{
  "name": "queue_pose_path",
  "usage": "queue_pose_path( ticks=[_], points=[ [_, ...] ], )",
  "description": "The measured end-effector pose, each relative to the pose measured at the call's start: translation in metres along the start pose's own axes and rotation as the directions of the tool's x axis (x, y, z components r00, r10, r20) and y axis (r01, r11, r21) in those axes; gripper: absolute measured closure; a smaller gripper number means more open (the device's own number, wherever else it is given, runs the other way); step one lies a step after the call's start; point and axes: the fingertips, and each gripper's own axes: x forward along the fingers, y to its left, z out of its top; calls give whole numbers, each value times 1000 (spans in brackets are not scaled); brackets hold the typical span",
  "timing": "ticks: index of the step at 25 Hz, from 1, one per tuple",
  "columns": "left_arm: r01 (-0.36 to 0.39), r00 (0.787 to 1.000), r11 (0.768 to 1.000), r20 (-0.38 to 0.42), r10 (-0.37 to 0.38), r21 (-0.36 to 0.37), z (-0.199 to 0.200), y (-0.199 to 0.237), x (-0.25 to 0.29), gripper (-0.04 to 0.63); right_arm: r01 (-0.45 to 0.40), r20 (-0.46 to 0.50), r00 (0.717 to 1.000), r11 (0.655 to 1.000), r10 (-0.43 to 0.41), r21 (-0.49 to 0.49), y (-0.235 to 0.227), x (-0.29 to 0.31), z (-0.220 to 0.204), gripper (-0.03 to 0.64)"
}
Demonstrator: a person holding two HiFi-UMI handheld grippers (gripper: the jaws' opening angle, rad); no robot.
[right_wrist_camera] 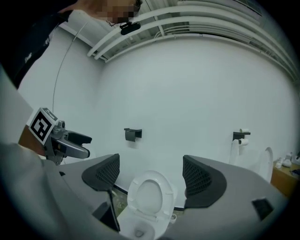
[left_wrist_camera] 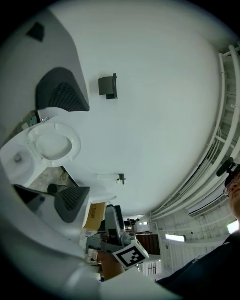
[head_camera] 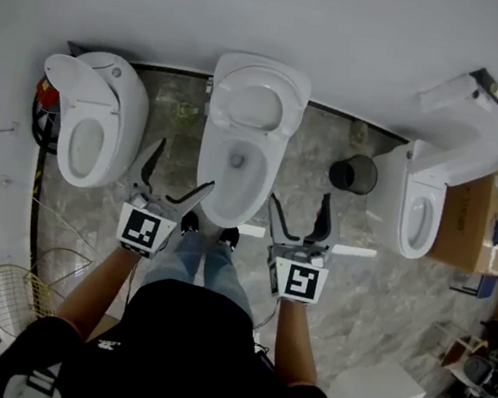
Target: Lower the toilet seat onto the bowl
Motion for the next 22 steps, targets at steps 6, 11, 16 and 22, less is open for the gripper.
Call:
queue_pose_path(
  ticks=[6,11,16,22],
  points=[
    [33,997,996,-64,-38,-80,-24,18,48,94,-18,-46,999,999,16,-49,-15,46,-32,190],
    [64,993,996,-100,-69,-55,-43,32,87,94,-39,-81,996,997,35,-59,-25,84,-61,190],
    [115,983,993,-139,-119,-33,-55,40,125,94,-73,-113,991,996,66,-59,-35,130,-85,190],
    [142,972,990,-191,-136,21,-79,55,179,111,-113,-162,981,993,104,-44,-47,189,-119,192]
  ],
)
